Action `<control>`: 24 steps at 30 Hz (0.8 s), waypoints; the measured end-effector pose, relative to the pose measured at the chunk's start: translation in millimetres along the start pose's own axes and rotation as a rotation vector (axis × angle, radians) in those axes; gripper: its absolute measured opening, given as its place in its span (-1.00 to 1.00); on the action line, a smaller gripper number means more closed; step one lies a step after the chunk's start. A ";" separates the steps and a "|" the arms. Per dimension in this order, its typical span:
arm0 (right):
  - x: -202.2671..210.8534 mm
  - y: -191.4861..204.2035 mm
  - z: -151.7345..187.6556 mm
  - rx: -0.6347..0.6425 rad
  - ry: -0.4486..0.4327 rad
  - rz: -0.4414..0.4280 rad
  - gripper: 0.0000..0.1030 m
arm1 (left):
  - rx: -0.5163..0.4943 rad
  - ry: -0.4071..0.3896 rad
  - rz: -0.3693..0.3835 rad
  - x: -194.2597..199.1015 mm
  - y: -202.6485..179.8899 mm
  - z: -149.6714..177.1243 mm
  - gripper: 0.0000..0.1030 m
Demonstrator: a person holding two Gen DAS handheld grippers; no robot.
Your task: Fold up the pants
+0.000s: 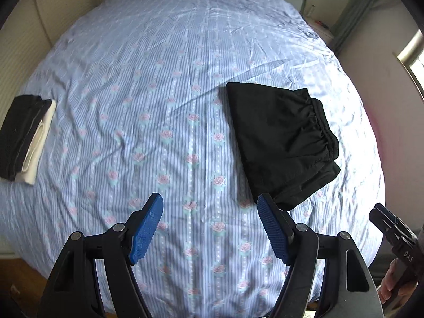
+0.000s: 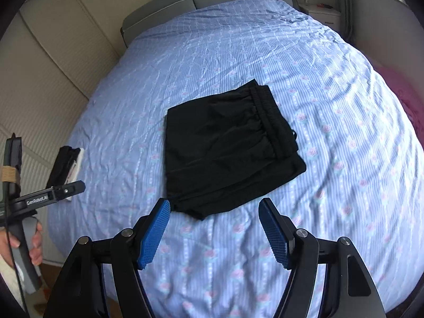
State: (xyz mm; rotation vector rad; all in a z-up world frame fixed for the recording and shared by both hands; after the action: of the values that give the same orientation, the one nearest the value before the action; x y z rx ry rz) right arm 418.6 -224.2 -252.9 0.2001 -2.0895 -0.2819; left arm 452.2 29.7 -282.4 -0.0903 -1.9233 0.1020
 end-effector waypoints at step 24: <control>-111.0 72.5 78.2 -0.756 -0.105 0.153 0.36 | -0.458 0.121 0.225 -145.5 50.2 -97.5 0.42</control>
State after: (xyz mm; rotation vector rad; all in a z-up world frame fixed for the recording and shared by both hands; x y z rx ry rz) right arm 405.4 -117.0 -362.5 -0.4315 -1.9407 -0.9706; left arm 594.8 65.9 -390.0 -0.6065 -1.7788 -0.1926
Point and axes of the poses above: each gripper's, at about its wrist camera, not at the fingertips, and x roughly against the way its jaws point, y to its left, z to its underside, the point moved 8 cm from there along -x, roughly the way its jaws point, and after that the axes turned 7 degrees about -x, right-handed, at the moved point
